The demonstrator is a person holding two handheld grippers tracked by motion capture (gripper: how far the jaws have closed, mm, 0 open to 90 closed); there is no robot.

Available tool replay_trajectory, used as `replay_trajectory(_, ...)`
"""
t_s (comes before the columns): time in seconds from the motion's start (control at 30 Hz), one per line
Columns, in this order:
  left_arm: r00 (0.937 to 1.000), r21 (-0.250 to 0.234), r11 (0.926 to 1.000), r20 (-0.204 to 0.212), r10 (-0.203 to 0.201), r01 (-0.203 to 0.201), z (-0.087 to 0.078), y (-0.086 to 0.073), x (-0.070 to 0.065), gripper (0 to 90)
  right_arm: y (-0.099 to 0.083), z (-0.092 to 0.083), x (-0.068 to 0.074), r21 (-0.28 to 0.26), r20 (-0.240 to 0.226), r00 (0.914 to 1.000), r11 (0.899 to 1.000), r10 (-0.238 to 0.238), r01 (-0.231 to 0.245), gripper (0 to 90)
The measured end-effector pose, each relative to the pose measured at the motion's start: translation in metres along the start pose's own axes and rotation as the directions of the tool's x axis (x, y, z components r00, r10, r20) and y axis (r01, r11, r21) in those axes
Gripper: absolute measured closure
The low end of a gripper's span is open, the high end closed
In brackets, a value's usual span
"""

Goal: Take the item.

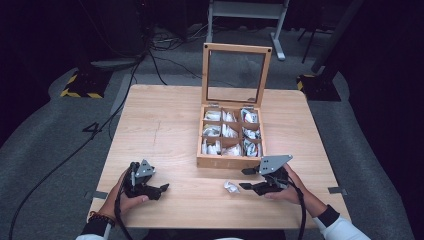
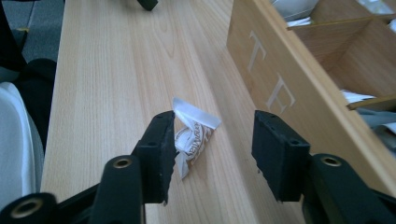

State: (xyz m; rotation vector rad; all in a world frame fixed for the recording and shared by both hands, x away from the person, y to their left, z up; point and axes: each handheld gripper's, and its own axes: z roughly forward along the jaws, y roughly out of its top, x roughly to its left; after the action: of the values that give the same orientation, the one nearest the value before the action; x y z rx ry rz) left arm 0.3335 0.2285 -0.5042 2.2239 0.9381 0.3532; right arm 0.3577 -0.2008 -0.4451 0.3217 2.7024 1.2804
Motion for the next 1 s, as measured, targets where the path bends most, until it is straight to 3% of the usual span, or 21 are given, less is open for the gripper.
replay_trajectory(0.3, 0.9996, 0.019, 0.9995, -0.011, -0.024, 0.024, 0.006, 0.01, 0.001, 15.9, 0.004, -0.015, -0.004, -0.043, 0.024, 0.9997, 0.999, -0.005, 0.006, 46.3)
replay_trajectory(0.43, 0.9993, 0.025, 0.9995, 0.029, -0.022, 0.021, 0.008, 0.02, 0.004, 16.7, 0.007, -0.031, -0.01, -0.072, 0.08, 0.9968, 0.997, -0.002, 0.008, 41.5)
replay_trajectory(0.53, 0.9994, 0.005, 0.9999, 0.031, -0.012, 0.012, 0.006, 0.025, 0.005, 17.2, 0.007, -0.038, -0.015, -0.092, 0.112, 0.9935, 0.996, 0.017, -0.007, 38.2)
replay_trajectory(0.57, 0.9995, -0.018, 0.9998, 0.032, -0.006, 0.006, 0.004, 0.031, 0.006, 17.4, 0.006, -0.046, -0.022, -0.11, 0.148, 0.988, 0.993, 0.044, -0.028, 36.7)
replay_trajectory(0.6, 0.9995, -0.018, 0.9998, 0.032, -0.006, 0.006, 0.004, 0.031, 0.006, 18.0, 0.006, -0.046, -0.022, -0.11, 0.148, 0.988, 0.993, 0.044, -0.028, 36.7)
replay_trajectory(0.63, 0.9993, -0.039, 0.9992, 0.038, 0.0, 0.002, 0.003, 0.039, 0.007, 17.8, 0.006, -0.052, -0.03, -0.128, 0.175, 0.9819, 0.991, 0.071, -0.049, 34.4)
replay_trajectory(0.67, 0.9993, -0.039, 0.9992, 0.038, 0.0, 0.002, 0.003, 0.039, 0.007, 17.4, 0.006, -0.052, -0.03, -0.128, 0.175, 0.9819, 0.991, 0.071, -0.049, 34.4)
replay_trajectory(0.7, 0.999, -0.057, 0.9984, 0.043, 0.009, -0.006, 0.001, 0.048, 0.009, 17.5, 0.004, -0.057, -0.037, -0.133, 0.203, 0.9749, 0.989, 0.092, -0.066, 33.0)
replay_trajectory(0.73, 0.999, -0.057, 0.9984, 0.043, 0.009, -0.006, 0.001, 0.048, 0.009, 17.5, 0.004, -0.057, -0.037, -0.133, 0.203, 0.9749, 0.989, 0.092, -0.066, 33.0)
replay_trajectory(0.77, 0.9985, -0.079, 0.9969, 0.055, 0.002, 0.003, 0.002, 0.057, 0.01, 17.1, 0.003, -0.063, -0.045, -0.141, 0.228, 0.9663, 0.986, 0.12, -0.089, 30.6)
replay_trajectory(0.8, 0.9985, -0.079, 0.9969, 0.055, 0.002, 0.003, 0.002, 0.057, 0.01, 17.0, 0.003, -0.063, -0.045, -0.141, 0.228, 0.9663, 0.986, 0.12, -0.089, 30.6)
replay_trajectory(0.87, 0.9984, -0.105, 0.9944, 0.057, 0.001, 0.005, 0.004, 0.074, 0.014, 16.4, 0.0, -0.069, -0.058, -0.141, 0.25, 0.9543, 0.981, 0.163, -0.131, 33.2)
replay_trajectory(0.93, 0.9983, -0.111, 0.9938, 0.059, -0.004, 0.01, 0.007, 0.083, 0.016, 16.3, 0.0, -0.07, -0.061, -0.141, 0.258, 0.9507, 0.98, 0.172, -0.14, 32.9)
replay_trajectory(1.0, 0.9987, -0.111, 0.9937, 0.048, 0.019, -0.014, 0.012, 0.098, 0.02, 16.4, 0.0, -0.072, -0.07, -0.146, 0.28, 0.9417, 0.978, 0.186, -0.15, 32.4)
